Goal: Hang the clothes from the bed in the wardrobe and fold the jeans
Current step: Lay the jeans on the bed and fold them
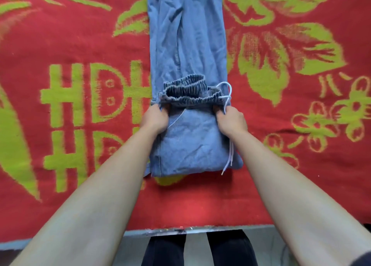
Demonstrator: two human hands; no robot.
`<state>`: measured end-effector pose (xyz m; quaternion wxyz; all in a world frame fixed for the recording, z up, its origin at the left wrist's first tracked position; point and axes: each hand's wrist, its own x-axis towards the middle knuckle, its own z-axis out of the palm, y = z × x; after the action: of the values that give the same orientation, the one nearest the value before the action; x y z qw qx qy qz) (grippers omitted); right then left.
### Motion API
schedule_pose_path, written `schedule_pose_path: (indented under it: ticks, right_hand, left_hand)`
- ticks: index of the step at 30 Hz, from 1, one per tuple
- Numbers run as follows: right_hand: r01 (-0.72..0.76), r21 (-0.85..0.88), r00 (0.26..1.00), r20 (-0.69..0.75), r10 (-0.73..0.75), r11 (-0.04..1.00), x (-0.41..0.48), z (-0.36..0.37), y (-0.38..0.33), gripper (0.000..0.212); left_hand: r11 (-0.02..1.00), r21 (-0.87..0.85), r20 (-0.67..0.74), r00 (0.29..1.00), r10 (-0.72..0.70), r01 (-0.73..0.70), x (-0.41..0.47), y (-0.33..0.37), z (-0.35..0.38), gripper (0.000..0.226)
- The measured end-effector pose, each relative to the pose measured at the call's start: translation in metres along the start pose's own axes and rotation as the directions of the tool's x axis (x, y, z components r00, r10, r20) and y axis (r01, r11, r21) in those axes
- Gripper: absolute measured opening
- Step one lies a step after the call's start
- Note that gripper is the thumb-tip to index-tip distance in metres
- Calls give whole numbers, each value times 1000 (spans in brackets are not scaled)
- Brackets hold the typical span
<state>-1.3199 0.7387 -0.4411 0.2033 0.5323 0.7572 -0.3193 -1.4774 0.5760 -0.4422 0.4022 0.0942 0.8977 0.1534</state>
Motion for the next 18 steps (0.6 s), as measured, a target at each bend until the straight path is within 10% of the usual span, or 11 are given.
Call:
schedule_pose_path:
  ticks: [4, 9, 18]
  right_hand:
    - [104, 11, 979, -176, -100, 995, -23, -2, 7, 40]
    - [93, 9, 995, 18, -93, 996, -50, 0, 31, 52]
    - [32, 259, 998, -53, -19, 965, -33, 4, 13, 48]
  left_hand:
    - [993, 112, -22, 999, 33, -30, -24, -1, -8, 39]
    - [996, 84, 92, 996, 18, -26, -54, -23, -2, 46]
    - [993, -28, -195, 975, 108, -116, -54, -11, 18, 36]
